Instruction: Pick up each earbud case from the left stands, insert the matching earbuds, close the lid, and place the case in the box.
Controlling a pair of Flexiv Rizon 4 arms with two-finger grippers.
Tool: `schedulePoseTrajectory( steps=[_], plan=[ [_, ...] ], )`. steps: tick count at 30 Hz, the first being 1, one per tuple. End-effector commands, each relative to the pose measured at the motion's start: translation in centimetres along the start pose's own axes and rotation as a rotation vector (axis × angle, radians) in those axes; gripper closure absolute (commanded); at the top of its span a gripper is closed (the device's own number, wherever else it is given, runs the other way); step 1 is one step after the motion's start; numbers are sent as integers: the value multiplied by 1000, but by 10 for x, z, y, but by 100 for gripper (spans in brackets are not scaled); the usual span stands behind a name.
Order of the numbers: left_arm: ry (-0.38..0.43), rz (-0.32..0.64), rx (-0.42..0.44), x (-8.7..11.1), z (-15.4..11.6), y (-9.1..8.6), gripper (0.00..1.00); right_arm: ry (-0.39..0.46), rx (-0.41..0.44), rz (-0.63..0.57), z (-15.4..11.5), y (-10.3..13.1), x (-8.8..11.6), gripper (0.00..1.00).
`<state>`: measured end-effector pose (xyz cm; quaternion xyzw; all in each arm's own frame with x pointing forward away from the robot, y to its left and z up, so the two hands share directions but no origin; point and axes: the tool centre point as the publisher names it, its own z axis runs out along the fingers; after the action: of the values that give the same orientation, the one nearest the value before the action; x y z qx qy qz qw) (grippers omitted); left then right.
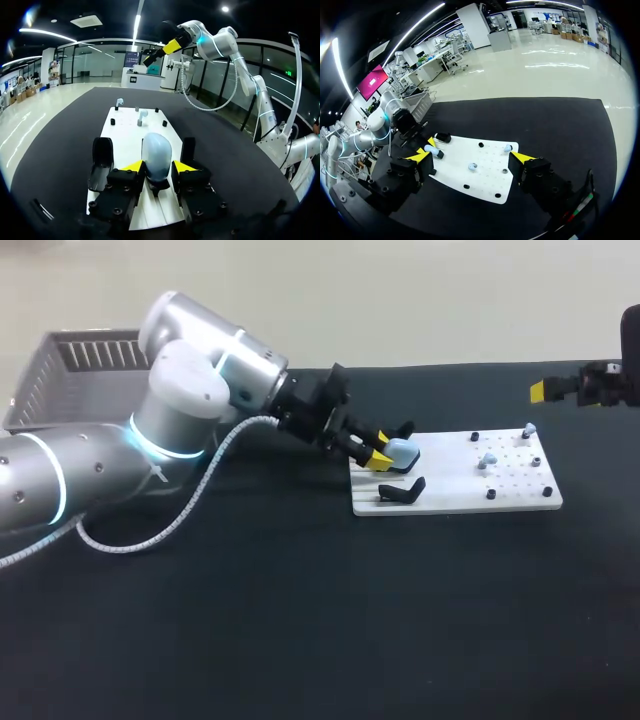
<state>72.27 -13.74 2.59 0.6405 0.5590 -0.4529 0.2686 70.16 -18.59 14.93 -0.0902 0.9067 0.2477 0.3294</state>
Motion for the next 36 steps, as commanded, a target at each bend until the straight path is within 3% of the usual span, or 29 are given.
schedulePoseTrajectory(
  steps=[1,16,17,19,22,36],
  plan=[
    [1,-1,6,0,3,4,60,0,2,0,0,0,0,0],
    [0,2,3,-1,6,10,68,0,2,0,0,0,0,0],
    [0,3,4,-1,7,11,70,0,2,0,0,0,0,0],
    [2,5,8,-2,7,11,91,0,2,0,0,0,0,0],
    [4,12,10,-3,7,9,100,0,2,0,0,0,0,0],
    [-61,56,-97,-27,-38,-11,100,0,2,0,0,0,0,0]
  ],
)
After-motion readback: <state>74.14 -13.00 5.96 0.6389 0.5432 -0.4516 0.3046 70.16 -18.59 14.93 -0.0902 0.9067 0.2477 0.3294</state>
